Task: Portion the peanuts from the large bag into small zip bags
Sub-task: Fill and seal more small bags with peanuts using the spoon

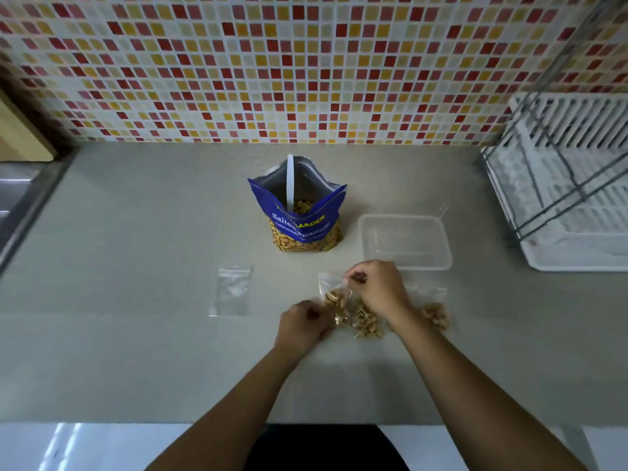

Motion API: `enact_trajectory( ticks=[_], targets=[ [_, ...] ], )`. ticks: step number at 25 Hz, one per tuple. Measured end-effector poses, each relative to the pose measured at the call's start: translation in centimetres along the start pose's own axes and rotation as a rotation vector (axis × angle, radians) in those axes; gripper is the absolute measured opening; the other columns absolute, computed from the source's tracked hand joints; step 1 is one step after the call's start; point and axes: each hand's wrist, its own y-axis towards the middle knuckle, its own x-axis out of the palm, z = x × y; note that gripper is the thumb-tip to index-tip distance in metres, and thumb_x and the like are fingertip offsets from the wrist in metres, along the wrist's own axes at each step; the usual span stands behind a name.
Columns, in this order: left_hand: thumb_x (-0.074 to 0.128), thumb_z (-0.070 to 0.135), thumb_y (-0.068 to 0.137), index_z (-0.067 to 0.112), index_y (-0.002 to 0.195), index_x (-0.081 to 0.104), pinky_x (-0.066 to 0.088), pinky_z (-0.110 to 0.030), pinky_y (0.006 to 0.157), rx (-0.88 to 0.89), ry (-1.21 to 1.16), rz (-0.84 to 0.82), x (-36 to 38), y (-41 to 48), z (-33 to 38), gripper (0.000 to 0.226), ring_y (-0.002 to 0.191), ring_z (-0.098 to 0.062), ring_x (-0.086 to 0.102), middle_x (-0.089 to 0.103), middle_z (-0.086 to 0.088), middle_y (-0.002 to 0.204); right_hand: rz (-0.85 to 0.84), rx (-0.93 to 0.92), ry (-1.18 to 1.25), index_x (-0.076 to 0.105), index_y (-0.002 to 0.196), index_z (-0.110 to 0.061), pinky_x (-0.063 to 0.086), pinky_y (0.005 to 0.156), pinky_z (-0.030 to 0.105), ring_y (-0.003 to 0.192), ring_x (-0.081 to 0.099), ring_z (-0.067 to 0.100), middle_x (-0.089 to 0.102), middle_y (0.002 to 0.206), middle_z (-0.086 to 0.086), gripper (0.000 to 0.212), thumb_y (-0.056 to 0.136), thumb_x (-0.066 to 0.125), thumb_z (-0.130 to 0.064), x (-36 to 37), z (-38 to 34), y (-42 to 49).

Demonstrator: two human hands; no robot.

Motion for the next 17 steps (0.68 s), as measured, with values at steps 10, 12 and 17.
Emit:
enact_trajectory(
  ticks=[10, 12, 17],
  targets=[
    [0.049, 0.045, 0.09, 0.006, 0.113, 0.05, 0.049, -0.039, 0.083, 0.16, 0.513, 0.163, 0.5, -0.7, 0.0, 0.045, 0.098, -0.04, 0.061, 0.065, -0.019, 0.102, 0.064, 0.002, -0.332, 0.059, 0.111, -0.008, 0.048, 0.079, 0.034, 0.096, 0.061, 0.032, 0.064, 0.104, 0.015, 0.028, 0.085, 0.061, -0.02, 2.0, 0.8, -0.2],
    [0.05, 0.048, 0.089, 0.007, 0.108, 0.053, 0.05, -0.037, 0.079, 0.15, 0.417, 0.241, -1.7, -0.5, -0.4, 0.045, 0.093, -0.038, 0.063, 0.068, -0.018, 0.095, 0.126, -0.053, -0.307, 0.061, 0.109, -0.008, 0.049, 0.076, 0.035, 0.092, 0.063, 0.032, 0.065, 0.102, 0.015, 0.026, 0.086, 0.058, -0.019, 1.9, 0.3, -0.3],
    [0.056, 0.022, 0.088, 0.003, 0.096, 0.063, 0.044, -0.031, 0.072, 0.088, 0.274, 0.482, -8.8, 3.0, -2.8, 0.021, 0.088, -0.035, 0.063, 0.067, -0.017, 0.094, 0.048, -0.138, -0.231, 0.062, 0.095, -0.015, 0.052, 0.071, 0.037, 0.085, 0.064, 0.031, 0.068, 0.095, 0.01, 0.014, 0.086, 0.054, -0.021, 5.3, -3.3, -0.3]
  ],
)
